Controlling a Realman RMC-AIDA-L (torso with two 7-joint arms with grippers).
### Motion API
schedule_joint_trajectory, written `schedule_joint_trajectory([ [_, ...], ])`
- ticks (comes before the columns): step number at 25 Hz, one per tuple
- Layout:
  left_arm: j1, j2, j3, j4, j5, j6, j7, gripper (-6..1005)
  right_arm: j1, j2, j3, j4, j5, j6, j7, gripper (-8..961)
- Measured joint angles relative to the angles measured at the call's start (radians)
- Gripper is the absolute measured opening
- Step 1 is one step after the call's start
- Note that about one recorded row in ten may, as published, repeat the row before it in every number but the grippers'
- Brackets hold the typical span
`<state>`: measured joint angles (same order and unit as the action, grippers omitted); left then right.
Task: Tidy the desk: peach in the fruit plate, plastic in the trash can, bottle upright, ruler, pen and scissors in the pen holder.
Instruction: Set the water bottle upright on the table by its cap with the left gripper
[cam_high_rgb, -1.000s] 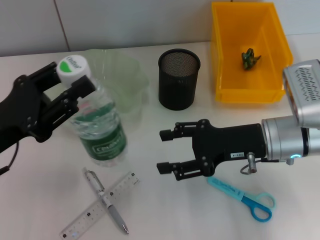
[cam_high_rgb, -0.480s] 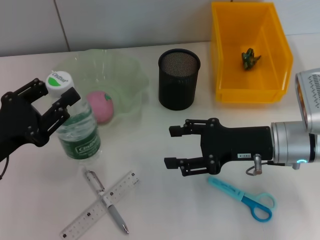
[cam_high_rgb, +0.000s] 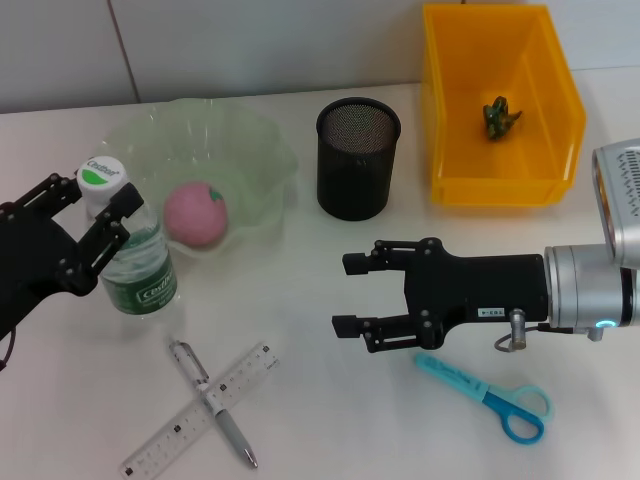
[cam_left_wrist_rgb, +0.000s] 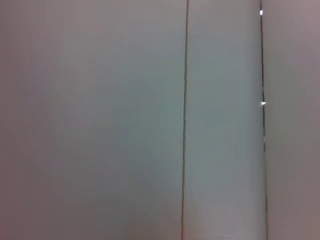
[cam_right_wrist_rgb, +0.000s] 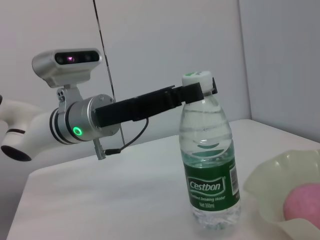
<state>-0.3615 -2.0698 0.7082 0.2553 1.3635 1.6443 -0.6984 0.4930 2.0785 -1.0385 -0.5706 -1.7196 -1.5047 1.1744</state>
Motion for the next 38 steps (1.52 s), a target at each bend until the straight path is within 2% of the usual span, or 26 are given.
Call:
schedule_joint_trajectory([
  [15, 0.005, -0.002, -0.023, -0.038, -0.027, -0.035, 0.079, 495, 0.005, 0.000, -0.005, 0.002, 0.000, 0.000, 0.022, 772],
  [21, -0.003, -0.003, -0.052, -0.097, -0.052, -0.043, 0.130, 499, 0.006, 0.000, -0.007, 0.002, 0.000, 0.000, 0.025, 771],
  [38, -0.014, -0.004, -0.055, -0.158, -0.089, -0.069, 0.122, 511, 0.004, 0.000, -0.011, 0.001, 0.000, 0.003, 0.025, 771],
])
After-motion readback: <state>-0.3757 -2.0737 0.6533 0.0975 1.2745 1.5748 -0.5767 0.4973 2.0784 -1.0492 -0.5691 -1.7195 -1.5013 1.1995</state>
